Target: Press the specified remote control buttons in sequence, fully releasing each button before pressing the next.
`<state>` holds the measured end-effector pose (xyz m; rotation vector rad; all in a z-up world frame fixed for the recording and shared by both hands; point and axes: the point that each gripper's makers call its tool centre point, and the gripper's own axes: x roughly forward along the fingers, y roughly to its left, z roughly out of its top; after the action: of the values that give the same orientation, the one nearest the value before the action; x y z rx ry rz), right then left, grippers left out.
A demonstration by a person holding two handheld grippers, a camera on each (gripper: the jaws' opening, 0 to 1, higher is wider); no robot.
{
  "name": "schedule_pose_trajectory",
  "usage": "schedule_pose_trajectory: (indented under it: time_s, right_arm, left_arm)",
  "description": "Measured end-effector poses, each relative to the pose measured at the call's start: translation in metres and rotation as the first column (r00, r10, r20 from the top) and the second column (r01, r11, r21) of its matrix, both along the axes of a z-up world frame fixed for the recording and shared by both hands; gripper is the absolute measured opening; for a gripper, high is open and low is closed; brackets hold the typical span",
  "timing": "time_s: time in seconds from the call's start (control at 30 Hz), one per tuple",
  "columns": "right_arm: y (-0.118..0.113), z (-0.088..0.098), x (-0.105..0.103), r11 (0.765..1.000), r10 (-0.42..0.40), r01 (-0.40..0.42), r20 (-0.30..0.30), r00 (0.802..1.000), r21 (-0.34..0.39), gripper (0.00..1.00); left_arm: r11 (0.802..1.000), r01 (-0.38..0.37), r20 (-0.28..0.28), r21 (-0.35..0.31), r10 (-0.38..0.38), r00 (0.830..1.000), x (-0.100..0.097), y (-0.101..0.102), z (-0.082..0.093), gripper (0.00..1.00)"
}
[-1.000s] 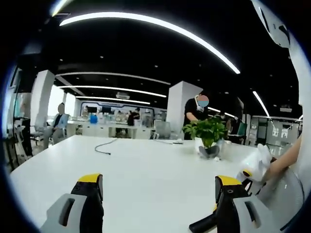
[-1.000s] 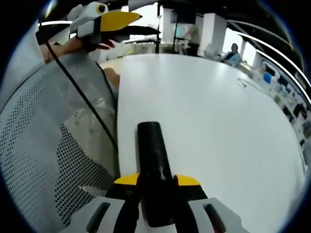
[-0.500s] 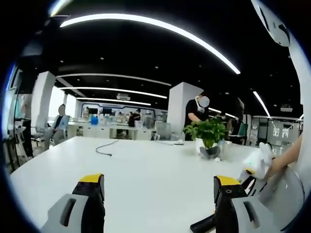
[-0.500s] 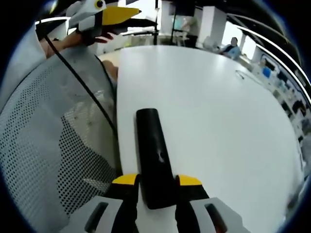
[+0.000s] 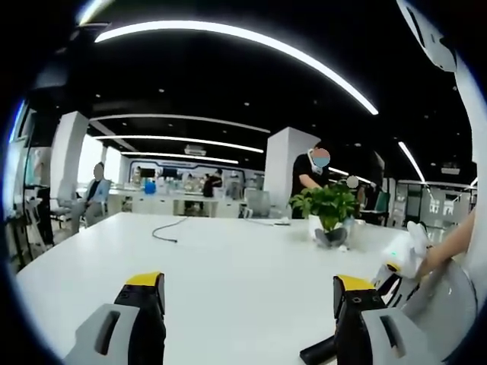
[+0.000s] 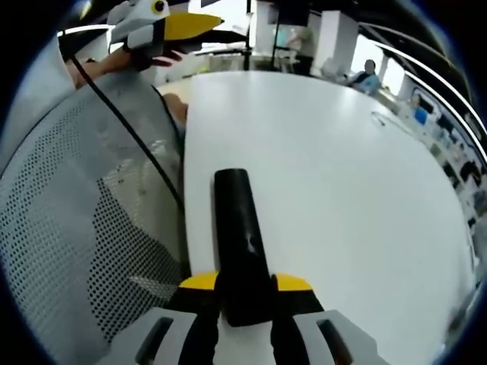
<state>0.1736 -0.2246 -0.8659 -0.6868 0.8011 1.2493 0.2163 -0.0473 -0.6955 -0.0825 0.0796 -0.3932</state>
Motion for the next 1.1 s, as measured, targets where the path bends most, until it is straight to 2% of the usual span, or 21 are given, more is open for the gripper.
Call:
schedule_pose_trajectory:
  time_s: [1.1]
  right_arm:
    - [0.002, 0.000, 0.022, 0.999, -0.025, 0.025, -0.008, 1.000, 0.022, 0.22]
  left_arm:
    - [1.000, 0.017, -0.047, 0.015, -0.017, 0.999, -0.006, -0.001, -0.009, 0.94]
